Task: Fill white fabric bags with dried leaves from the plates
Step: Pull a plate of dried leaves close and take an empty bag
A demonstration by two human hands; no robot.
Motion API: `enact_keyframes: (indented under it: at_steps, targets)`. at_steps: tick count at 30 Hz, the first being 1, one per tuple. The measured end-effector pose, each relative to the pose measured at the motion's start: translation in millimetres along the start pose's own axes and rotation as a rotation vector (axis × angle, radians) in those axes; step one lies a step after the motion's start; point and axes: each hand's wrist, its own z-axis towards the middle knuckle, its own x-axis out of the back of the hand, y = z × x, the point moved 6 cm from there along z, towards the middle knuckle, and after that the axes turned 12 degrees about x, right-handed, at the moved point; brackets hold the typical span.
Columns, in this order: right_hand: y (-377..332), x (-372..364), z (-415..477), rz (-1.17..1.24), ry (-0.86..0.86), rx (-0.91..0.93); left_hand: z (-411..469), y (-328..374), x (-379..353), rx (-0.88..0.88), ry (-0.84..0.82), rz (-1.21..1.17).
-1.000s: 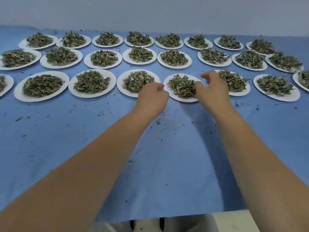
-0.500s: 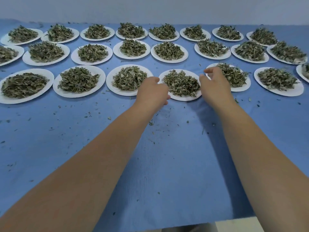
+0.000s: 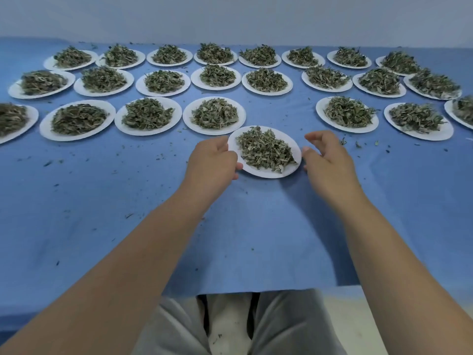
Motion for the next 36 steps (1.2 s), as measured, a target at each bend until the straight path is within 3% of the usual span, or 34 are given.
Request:
enact_keyframes:
  at_steps: [9,15,19,28,36]
  targets:
    - [-21.9,-13.0,-41.8,-0.053,-0.052,0.074,-21.4,-35.7,45.1,0.080,0.084,0.074]
    - [-23.2,3.7,-43.8,-0.075,-0.040,0.060,-53.2,-2.6,43.5,-0.179,0.244,0.315]
    - [-13.0,38.7,-39.8,-0.109,0.016,0.031,-62.0,19.1,-5.7,-0.265,0.146,0.344]
    - [60.5,168.2,-34.0,-0.248,0.281,-0.105,-61.5,47.1,-185.0,-0.338,-0.240,0.444]
    - [122.6,265.7,-18.2,-0.719,0.334,-0.223,-57.9,57.4,-307.1,-0.404,-0.426,0.435]
